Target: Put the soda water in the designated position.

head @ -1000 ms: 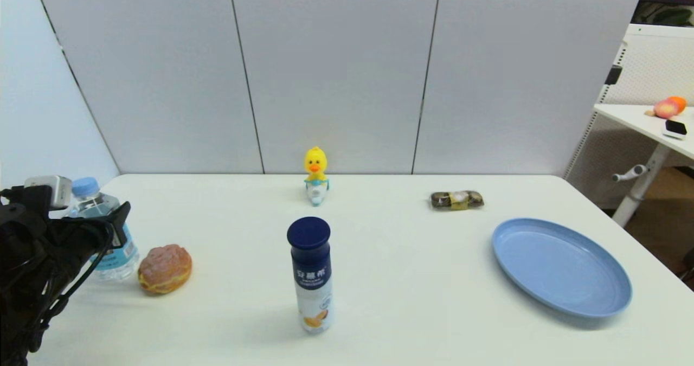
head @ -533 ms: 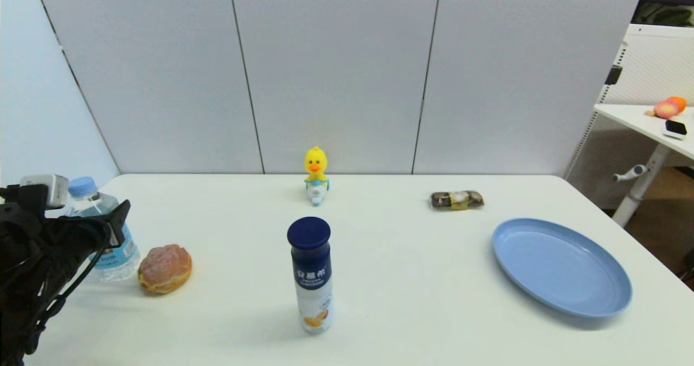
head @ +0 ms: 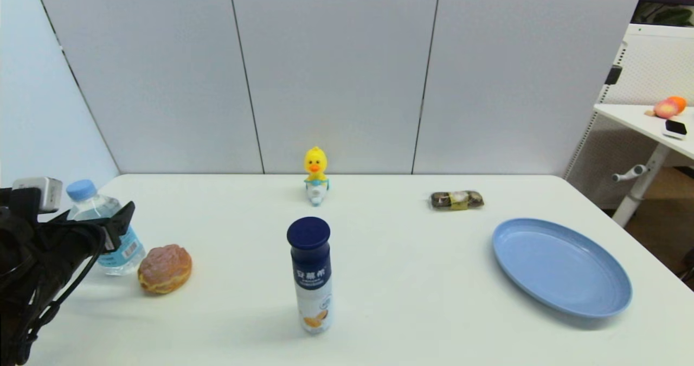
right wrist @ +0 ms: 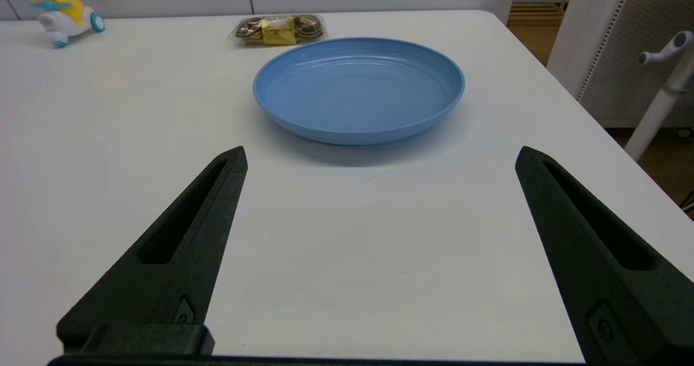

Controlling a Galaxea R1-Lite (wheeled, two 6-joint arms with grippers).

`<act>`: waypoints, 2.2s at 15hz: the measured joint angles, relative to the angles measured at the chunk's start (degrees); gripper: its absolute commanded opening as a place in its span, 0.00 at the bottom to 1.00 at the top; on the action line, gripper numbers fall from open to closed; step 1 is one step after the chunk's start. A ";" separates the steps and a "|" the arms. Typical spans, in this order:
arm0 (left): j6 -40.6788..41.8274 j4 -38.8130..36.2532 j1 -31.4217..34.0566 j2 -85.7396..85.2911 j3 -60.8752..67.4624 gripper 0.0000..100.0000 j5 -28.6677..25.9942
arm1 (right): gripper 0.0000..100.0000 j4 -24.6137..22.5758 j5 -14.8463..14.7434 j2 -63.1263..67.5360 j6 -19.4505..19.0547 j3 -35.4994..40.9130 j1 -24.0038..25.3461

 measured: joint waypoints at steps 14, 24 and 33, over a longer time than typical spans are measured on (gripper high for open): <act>-2.06 8.08 -0.72 -34.77 10.42 1.00 -3.56 | 1.00 0.00 0.00 0.00 0.00 0.00 0.00; -2.50 43.61 -1.49 -71.03 8.06 1.00 -7.31 | 1.00 0.00 0.00 0.00 0.00 0.00 0.00; -1.74 68.91 -9.48 -88.99 4.06 1.00 -6.07 | 1.00 0.00 0.00 0.00 0.00 0.00 0.00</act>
